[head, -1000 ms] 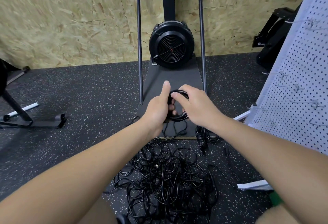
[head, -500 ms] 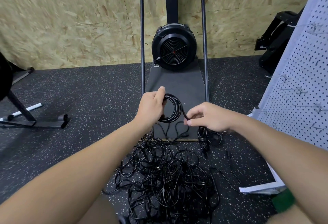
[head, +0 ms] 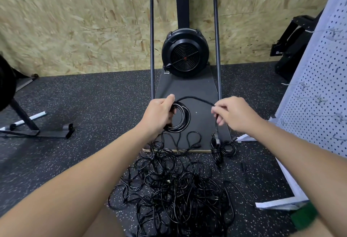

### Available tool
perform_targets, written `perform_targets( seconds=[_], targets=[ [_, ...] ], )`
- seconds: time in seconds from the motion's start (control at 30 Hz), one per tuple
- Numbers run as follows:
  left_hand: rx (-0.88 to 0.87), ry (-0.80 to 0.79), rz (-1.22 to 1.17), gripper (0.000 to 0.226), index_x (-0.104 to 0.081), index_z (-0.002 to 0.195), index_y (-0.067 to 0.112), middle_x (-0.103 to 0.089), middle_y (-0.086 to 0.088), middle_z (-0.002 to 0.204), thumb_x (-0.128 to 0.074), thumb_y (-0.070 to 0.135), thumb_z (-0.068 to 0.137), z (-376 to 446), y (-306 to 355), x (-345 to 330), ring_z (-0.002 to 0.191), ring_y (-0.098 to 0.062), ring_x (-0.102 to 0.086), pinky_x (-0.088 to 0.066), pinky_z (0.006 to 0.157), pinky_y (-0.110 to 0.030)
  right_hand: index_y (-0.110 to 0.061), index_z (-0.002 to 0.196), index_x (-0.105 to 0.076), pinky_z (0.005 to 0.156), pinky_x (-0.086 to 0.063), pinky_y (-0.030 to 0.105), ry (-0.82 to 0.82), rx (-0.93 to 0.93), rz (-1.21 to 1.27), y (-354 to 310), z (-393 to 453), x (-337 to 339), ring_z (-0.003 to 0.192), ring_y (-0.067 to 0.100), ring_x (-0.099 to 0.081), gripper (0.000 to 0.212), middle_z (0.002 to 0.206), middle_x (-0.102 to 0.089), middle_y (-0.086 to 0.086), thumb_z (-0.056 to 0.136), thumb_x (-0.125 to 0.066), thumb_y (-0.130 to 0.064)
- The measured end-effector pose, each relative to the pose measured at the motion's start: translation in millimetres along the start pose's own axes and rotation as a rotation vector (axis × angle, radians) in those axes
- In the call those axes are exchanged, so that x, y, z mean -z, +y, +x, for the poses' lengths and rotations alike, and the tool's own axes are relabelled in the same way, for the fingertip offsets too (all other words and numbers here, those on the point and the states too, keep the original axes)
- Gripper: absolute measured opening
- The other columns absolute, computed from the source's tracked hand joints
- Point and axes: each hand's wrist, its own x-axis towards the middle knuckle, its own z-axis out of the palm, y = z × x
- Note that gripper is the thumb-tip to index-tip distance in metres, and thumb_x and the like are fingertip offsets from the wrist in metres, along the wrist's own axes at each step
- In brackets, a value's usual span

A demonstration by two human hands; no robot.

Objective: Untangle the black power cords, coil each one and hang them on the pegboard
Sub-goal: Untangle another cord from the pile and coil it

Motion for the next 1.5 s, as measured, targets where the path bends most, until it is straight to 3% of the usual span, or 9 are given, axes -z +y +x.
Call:
perform_targets(
  seconds=[0.13, 0.37, 0.63, 0.8, 0.9, 1.03, 1.27, 1.37, 1.5],
  targets=[
    [-0.02, -0.103, 0.035, 0.05, -0.058, 0.078, 0.007, -0.043, 0.003, 0.057, -0.051, 0.043, 0.112, -8, 6, -8, 0.054, -0.018, -0.027, -0.019, 0.055, -0.036, 0.002, 0.094, -0.081, 0.073, -0.069, 0.035, 0.158, -0.17, 0.592, -17, 2, -9, 0.076, 0.025, -0.08, 0.022, 0.09, -0.08, 0.019, 0.106, -0.064, -0.007],
    [-0.04, -0.173, 0.019, 0.055, -0.058, 0.077, 0.006, -0.04, 0.006, 0.054, -0.05, 0.047, 0.114, -19, 11, -24, 0.052, -0.019, -0.03, -0.028, 0.064, -0.043, 0.015, 0.101, -0.074, 0.079, -0.068, 0.029, 0.257, -0.399, 0.976, -30, 7, -27, 0.078, 0.02, -0.08, 0.025, 0.096, -0.076, 0.024, 0.11, -0.062, -0.006],
    [-0.057, -0.187, 0.031, 0.057, -0.058, 0.078, 0.006, -0.04, 0.008, 0.053, -0.049, 0.048, 0.114, -21, 10, -27, 0.052, -0.019, -0.031, -0.03, 0.064, -0.045, 0.018, 0.103, -0.072, 0.083, -0.068, 0.03, 0.218, -0.467, 1.065, -36, 6, -32, 0.078, 0.02, -0.082, 0.022, 0.093, -0.075, 0.023, 0.109, -0.063, -0.001],
    [-0.109, -0.118, 0.047, 0.059, -0.057, 0.068, 0.015, -0.048, -0.004, 0.061, -0.05, 0.051, 0.113, -14, 7, -24, 0.05, -0.02, -0.033, -0.023, 0.053, -0.031, 0.016, 0.113, -0.069, 0.066, -0.065, 0.023, 0.053, -0.5, 1.151, -46, 2, -31, 0.067, 0.013, -0.078, 0.019, 0.097, -0.075, 0.018, 0.109, -0.063, -0.001],
    [-0.181, -0.067, 0.135, 0.065, -0.046, 0.058, 0.018, -0.05, -0.007, 0.064, -0.05, 0.054, 0.112, -11, 5, -23, 0.052, -0.02, -0.036, -0.027, 0.054, -0.032, 0.007, 0.11, -0.074, 0.08, -0.069, 0.035, -0.084, -0.485, 1.07, -49, -2, -32, 0.081, 0.021, -0.078, 0.016, 0.101, -0.076, 0.021, 0.109, -0.065, -0.007],
    [-0.219, -0.008, 0.163, 0.066, -0.043, 0.055, 0.02, -0.046, 0.003, 0.056, -0.049, 0.047, 0.115, -13, 4, -25, 0.052, -0.018, -0.037, -0.028, 0.054, -0.031, 0.007, 0.115, -0.075, 0.096, -0.066, 0.05, -0.002, -0.495, 1.068, -54, 0, -40, 0.093, 0.03, -0.076, 0.019, 0.114, -0.08, 0.026, 0.104, -0.074, -0.008],
    [-0.354, 0.084, 0.27, 0.062, -0.03, 0.064, 0.016, -0.034, 0.001, 0.056, -0.046, 0.046, 0.116, -12, 7, -25, 0.056, -0.016, -0.029, -0.024, 0.056, -0.039, 0.0, 0.112, -0.075, 0.066, -0.057, 0.035, -0.101, -0.407, 1.111, -74, -10, -42, 0.076, 0.024, -0.068, 0.033, 0.085, -0.072, 0.011, 0.115, -0.054, -0.026],
    [-0.391, 0.118, 0.363, 0.063, -0.028, 0.07, 0.009, -0.028, 0.001, 0.059, -0.046, 0.048, 0.116, -10, 3, -24, 0.058, -0.016, -0.025, -0.023, 0.057, -0.041, -0.01, 0.122, -0.073, 0.077, -0.047, 0.034, -0.262, -0.29, 1.111, -77, -16, -43, 0.086, 0.018, -0.059, 0.043, 0.089, -0.068, 0.0, 0.114, -0.047, -0.043],
    [-0.364, 0.106, 0.365, 0.064, -0.035, 0.068, 0.007, -0.034, 0.002, 0.058, -0.047, 0.05, 0.115, -3, -6, -21, 0.058, -0.017, -0.03, -0.028, 0.057, -0.041, -0.01, 0.106, -0.073, 0.076, -0.044, 0.028, -0.296, -0.1, 0.781, -68, -17, -49, 0.078, 0.008, -0.06, 0.005, 0.084, -0.07, -0.007, 0.102, -0.075, -0.014]
  ],
)
